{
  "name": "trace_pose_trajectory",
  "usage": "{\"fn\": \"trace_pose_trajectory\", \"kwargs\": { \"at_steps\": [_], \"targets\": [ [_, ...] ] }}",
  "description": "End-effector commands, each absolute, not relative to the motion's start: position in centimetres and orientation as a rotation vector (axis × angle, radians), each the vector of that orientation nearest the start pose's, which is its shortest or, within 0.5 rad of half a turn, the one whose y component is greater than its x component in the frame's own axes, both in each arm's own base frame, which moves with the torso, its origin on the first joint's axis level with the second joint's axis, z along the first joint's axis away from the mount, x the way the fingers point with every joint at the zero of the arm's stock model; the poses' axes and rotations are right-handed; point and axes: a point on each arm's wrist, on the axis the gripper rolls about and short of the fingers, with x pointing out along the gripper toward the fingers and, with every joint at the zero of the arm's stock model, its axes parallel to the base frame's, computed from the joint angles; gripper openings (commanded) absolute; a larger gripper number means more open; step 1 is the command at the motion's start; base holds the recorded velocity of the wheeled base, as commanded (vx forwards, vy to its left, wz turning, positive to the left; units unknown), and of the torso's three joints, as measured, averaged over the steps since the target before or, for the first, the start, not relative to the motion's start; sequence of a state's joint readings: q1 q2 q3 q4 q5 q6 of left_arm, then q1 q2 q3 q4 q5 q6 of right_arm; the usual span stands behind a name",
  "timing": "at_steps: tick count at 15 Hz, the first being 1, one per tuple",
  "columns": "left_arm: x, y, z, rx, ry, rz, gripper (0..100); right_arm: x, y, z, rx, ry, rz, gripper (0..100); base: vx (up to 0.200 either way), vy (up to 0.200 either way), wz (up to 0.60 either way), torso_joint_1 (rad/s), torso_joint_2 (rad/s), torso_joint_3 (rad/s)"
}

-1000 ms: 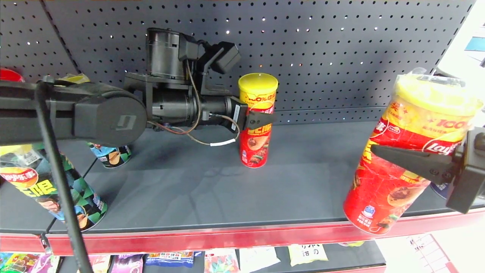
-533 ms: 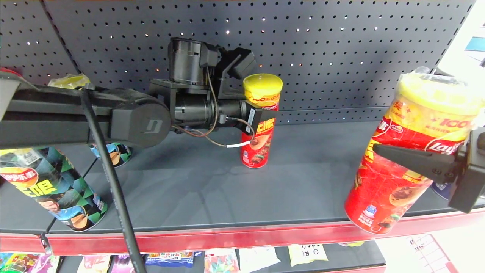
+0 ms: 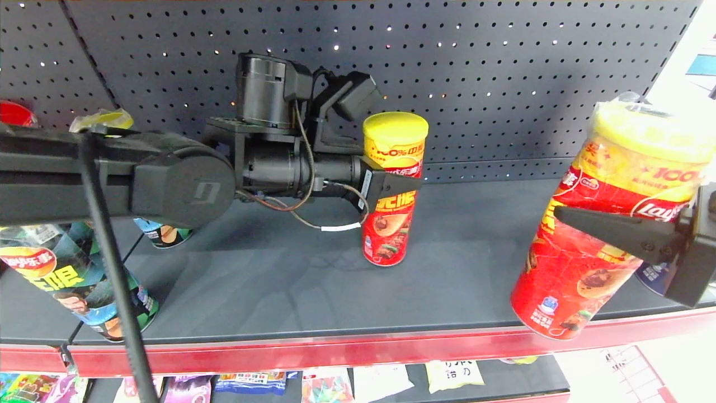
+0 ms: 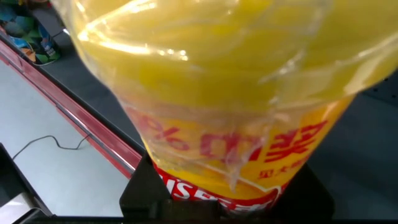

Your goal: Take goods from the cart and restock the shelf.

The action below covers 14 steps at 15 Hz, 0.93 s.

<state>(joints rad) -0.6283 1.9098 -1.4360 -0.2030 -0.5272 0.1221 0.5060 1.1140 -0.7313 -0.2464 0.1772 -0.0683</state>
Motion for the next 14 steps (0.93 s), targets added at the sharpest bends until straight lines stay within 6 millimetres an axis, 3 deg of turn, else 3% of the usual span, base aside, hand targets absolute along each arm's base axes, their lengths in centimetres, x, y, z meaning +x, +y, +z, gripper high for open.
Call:
{"fn": "trace_pose_trajectory", "kwargs": {
  "at_steps": [1,3,7,14],
  "targets": [
    [28.3,-21.9,25.7,0.111,0.184,-1.231,0,13.8,8.1,26.3,-0.088,0.106,0.687,0,0.0,0.0,0.0,0.0,0.0,0.0],
    [27.1,-21.1,25.4,0.116,0.192,-1.306,0,13.8,8.1,26.3,-0.087,0.104,0.687,0,0.0,0.0,0.0,0.0,0.0,0.0],
    [26.9,-19.9,24.0,0.205,0.145,-1.411,0,13.8,8.1,26.3,-0.087,0.103,0.687,0,0.0,0.0,0.0,0.0,0.0,0.0],
    [26.1,-21.2,23.2,0.209,0.167,-1.454,0,13.8,8.1,26.3,-0.087,0.104,0.687,0,0.0,0.0,0.0,0.0,0.0,0.0]
  ]
}}
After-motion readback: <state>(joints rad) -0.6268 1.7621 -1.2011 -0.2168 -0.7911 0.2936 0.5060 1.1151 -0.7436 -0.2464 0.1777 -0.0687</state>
